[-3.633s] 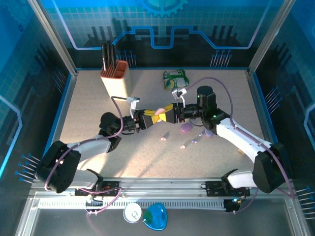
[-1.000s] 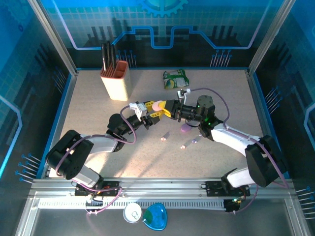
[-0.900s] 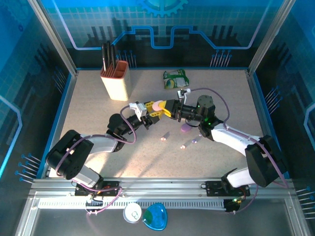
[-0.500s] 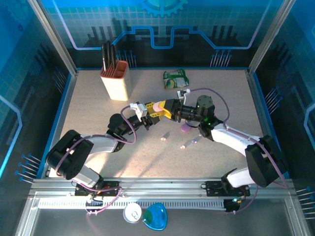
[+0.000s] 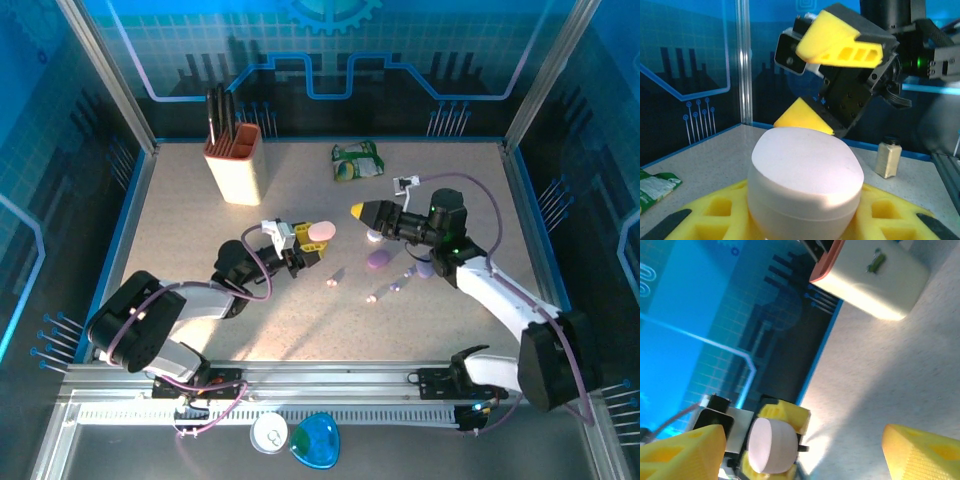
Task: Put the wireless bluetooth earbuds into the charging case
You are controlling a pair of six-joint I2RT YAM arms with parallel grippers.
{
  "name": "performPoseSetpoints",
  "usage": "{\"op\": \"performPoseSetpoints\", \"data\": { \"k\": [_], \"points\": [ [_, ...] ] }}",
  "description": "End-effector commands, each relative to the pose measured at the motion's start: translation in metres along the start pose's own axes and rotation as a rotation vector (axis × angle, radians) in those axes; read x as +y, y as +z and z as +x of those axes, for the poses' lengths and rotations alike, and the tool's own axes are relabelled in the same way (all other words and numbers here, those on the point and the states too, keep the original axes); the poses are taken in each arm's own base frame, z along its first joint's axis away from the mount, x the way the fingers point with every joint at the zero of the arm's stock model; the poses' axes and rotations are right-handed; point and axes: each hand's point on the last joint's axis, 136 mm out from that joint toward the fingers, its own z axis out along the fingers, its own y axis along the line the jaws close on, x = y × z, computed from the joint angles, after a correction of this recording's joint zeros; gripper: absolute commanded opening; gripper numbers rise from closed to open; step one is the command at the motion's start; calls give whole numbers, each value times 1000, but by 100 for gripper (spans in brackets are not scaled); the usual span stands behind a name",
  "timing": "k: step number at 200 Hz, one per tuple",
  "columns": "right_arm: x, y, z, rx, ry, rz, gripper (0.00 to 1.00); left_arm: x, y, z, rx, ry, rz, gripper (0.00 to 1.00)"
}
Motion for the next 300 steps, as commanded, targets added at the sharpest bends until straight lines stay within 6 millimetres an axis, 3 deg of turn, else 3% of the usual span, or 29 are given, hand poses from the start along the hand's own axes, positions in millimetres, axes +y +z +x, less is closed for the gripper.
{"op": "performPoseSetpoints", "data": {
  "k": [1, 25, 64, 77, 81, 93, 178, 300],
  "points": [
    [13, -13, 24, 109, -395, 70, 86, -18, -6, -2, 6, 1, 75, 27],
    [32, -22, 41, 153, -689, 67, 87, -25, -9, 4, 31, -19, 109, 26],
    [53, -25, 64, 233, -914, 28, 87, -39, -12, 5, 35, -78, 184, 26],
    [55, -20, 80, 283, -992, 17, 87, -42, -12, 3, 31, -97, 210, 26],
    [65, -19, 76, 271, -1027, 10, 87, -44, -12, 2, 31, -103, 219, 26],
    [68, -13, 76, 274, -1075, 28, 87, -46, -11, 0, 25, -109, 240, 25],
    [56, 14, 65, 278, -1172, 124, 87, -52, -10, -8, 18, -123, 284, 25],
    [40, 13, 24, 153, -1067, 299, 84, -54, -12, -3, 31, -127, 294, 26]
  ]
}}
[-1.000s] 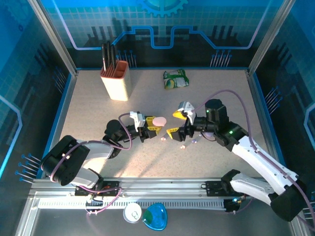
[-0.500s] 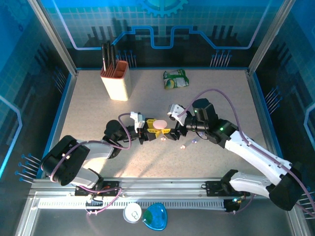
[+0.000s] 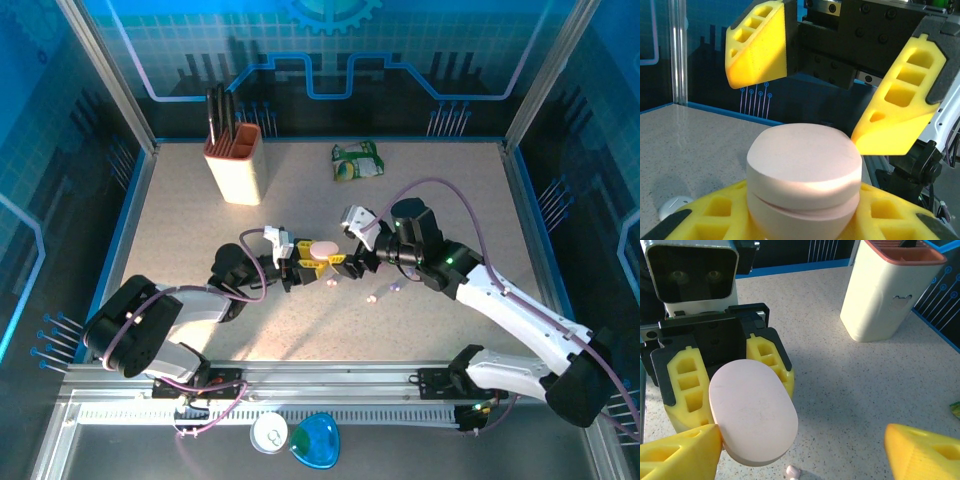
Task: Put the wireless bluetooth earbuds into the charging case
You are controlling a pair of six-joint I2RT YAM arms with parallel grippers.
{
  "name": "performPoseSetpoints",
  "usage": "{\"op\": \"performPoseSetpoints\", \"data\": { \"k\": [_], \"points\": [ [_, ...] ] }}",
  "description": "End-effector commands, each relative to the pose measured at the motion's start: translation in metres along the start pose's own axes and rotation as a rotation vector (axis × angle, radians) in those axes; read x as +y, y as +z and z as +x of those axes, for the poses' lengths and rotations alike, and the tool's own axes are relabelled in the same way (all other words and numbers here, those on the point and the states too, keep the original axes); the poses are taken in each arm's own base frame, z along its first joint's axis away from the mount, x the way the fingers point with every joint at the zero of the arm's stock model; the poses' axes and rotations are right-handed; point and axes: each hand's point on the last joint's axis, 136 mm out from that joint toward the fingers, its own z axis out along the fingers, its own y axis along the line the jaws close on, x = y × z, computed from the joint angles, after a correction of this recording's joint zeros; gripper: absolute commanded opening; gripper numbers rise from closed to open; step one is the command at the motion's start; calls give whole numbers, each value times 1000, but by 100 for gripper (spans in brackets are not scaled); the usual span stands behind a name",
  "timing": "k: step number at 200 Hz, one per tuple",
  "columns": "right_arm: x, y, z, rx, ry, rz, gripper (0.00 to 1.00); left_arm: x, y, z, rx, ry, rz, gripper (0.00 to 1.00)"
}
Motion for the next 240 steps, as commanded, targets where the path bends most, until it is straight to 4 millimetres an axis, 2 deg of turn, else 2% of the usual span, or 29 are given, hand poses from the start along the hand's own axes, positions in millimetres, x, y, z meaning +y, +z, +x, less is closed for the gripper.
{"op": "performPoseSetpoints", "data": {
  "k": [1, 41, 60, 89, 117, 120, 148, 180, 204, 240],
  "points": [
    [-31, -5, -15, -33, 47, 133, 84, -13, 3, -9, -18, 40, 73, 25],
    [-49, -10, -15, -45, 157, 201, 82, -11, 5, -8, -16, 36, 71, 25],
    [-49, -12, -17, -57, 191, 191, 83, -10, 5, -8, -16, 37, 70, 25],
    [-33, -20, -25, -112, 209, 117, 84, -7, 5, -6, -15, 44, 54, 25],
    [-23, -38, -30, -194, 271, 78, 85, -1, 5, -6, -19, 58, 33, 26],
    [-22, -37, -21, -181, 295, 79, 84, 0, 5, -6, -19, 59, 31, 25],
    [-42, -50, 10, -165, 517, 185, 82, 7, 1, -9, -24, 63, 5, 25],
    [-52, -49, 78, 13, 801, 259, 78, 14, -4, -12, -30, 71, -20, 25],
    [-41, -42, 124, 181, 939, 268, 77, 17, -7, -14, -34, 75, -33, 26],
    [-9, -21, 172, 376, 1072, 155, 74, 18, -10, -13, -32, 75, -40, 26]
  ]
}}
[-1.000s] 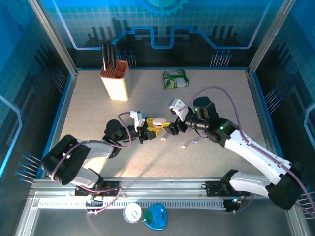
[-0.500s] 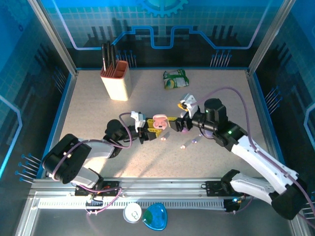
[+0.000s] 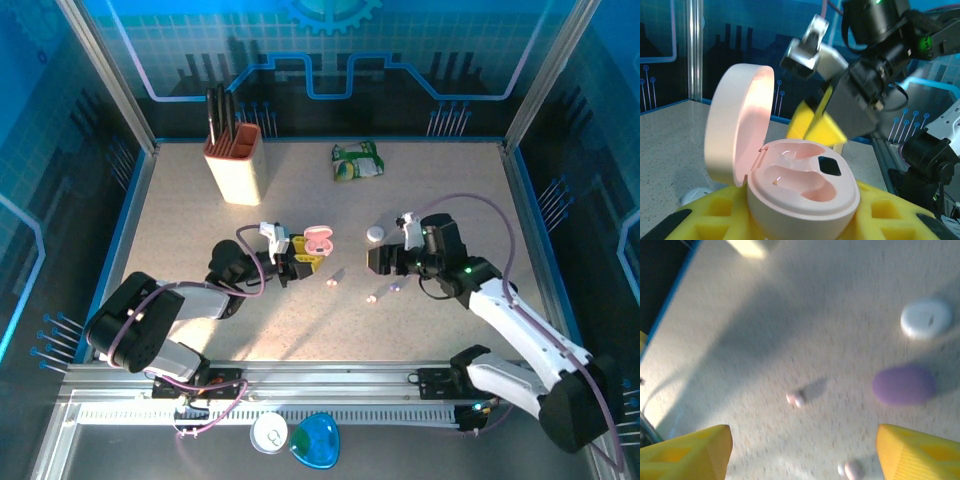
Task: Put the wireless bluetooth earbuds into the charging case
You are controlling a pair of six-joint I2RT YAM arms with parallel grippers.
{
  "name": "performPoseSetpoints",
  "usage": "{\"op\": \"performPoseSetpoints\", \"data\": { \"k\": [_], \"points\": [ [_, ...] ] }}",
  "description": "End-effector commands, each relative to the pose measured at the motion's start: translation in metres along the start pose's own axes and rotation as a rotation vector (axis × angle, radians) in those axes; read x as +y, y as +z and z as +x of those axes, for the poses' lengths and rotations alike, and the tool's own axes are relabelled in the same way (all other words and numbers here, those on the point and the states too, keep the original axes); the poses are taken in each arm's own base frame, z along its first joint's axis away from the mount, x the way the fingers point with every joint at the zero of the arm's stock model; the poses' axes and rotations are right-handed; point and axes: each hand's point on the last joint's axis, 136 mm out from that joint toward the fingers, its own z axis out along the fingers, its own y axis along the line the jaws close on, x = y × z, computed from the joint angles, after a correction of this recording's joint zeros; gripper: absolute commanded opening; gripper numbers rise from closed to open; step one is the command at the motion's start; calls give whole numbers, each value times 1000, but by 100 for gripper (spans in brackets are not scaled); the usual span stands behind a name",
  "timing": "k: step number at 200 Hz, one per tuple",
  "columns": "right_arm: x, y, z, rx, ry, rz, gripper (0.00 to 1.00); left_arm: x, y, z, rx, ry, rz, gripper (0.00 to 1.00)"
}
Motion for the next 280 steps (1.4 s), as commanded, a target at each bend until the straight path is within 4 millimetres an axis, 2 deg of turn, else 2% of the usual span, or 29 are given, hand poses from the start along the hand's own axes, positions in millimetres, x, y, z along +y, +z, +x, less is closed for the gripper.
{"op": "performPoseSetpoints", "data": {
  "k": [1, 48, 103, 134, 164, 225, 280],
  "points": [
    [-14, 15, 49, 204, 142, 11, 73, -3, -1, -15, -40, 72, 11, 26],
    [-23, 37, 93, 369, 267, 41, 71, -4, -4, -15, -41, 79, 5, 26],
    [-25, 50, 130, 465, 314, 79, 69, 2, -10, -15, -44, 79, -26, 26],
    [-18, 61, 130, 463, 309, 58, 69, 3, -10, -15, -43, 79, -26, 26],
    [-21, 71, 123, 454, 302, 80, 67, 3, -10, -15, -44, 77, -26, 26],
    [-34, 72, 107, 390, 312, 146, 59, 2, -13, -11, -38, 61, -33, 26],
    [-31, 80, 99, 384, 306, 136, 56, 4, -12, -10, -35, 55, -35, 26]
  ]
}}
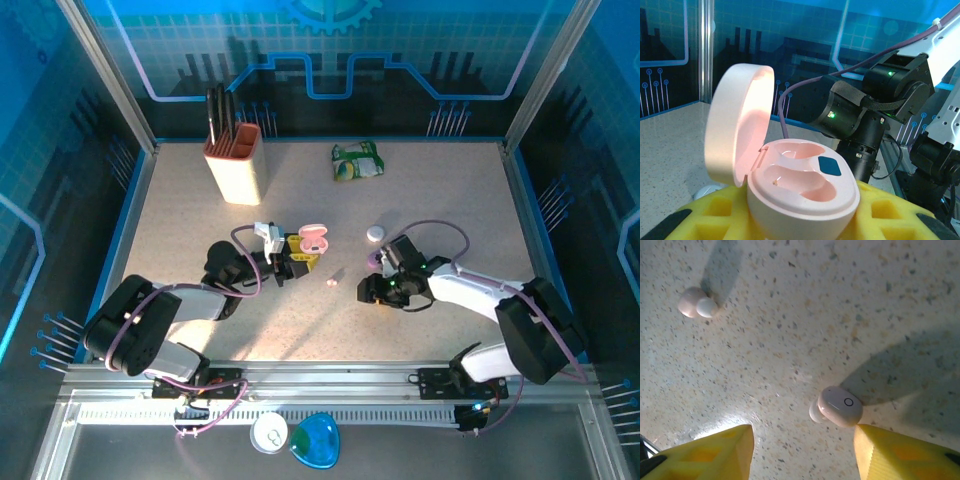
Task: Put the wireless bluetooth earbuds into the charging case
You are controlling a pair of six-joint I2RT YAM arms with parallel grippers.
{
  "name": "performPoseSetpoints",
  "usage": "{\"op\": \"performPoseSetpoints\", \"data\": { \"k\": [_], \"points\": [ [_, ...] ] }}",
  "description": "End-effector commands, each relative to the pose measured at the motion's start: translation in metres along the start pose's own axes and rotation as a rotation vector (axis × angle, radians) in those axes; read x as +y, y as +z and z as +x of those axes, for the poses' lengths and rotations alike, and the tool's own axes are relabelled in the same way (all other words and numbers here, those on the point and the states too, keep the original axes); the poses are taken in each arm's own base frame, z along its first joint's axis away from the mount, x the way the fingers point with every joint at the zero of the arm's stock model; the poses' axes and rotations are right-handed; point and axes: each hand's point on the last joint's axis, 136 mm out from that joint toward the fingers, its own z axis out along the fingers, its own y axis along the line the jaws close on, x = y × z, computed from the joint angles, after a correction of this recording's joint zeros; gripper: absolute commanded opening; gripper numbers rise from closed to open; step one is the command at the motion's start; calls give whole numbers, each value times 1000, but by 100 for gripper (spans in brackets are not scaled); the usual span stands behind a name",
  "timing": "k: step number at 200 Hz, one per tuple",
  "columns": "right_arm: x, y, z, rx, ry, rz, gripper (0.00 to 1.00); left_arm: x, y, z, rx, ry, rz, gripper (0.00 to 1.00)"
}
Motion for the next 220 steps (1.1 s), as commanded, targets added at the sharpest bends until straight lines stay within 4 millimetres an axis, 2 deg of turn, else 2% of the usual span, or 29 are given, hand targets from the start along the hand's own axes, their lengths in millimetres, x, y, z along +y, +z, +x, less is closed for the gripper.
{"op": "performPoseSetpoints", "data": {
  "k": [1, 67, 109, 146, 162, 172, 190, 220],
  "points": [
    [3, 1, -14, -30, 3, 3, 56, -1, -3, -8, -26, 43, -4, 26],
    [15, 6, -30, -35, -37, -14, 56, -2, -7, -4, -22, 43, -13, 26],
    [19, 4, -38, -32, -84, 10, 56, 5, -13, -2, -20, 41, -43, 26],
    [6, -18, -40, -74, -201, 194, 58, 20, -25, -3, -24, 37, -103, 26],
    [-1, -24, -34, -68, -305, 320, 59, 26, -29, -5, -30, 41, -127, 26],
    [10, -28, -38, -88, -393, 342, 61, 29, -32, -6, -32, 43, -139, 26],
    [7, -30, -35, -69, -428, 402, 60, 34, -35, -9, -36, 44, -154, 26],
    [21, -16, -30, -9, -388, 276, 63, 36, -35, -9, -34, 40, -152, 26]
  ]
}}
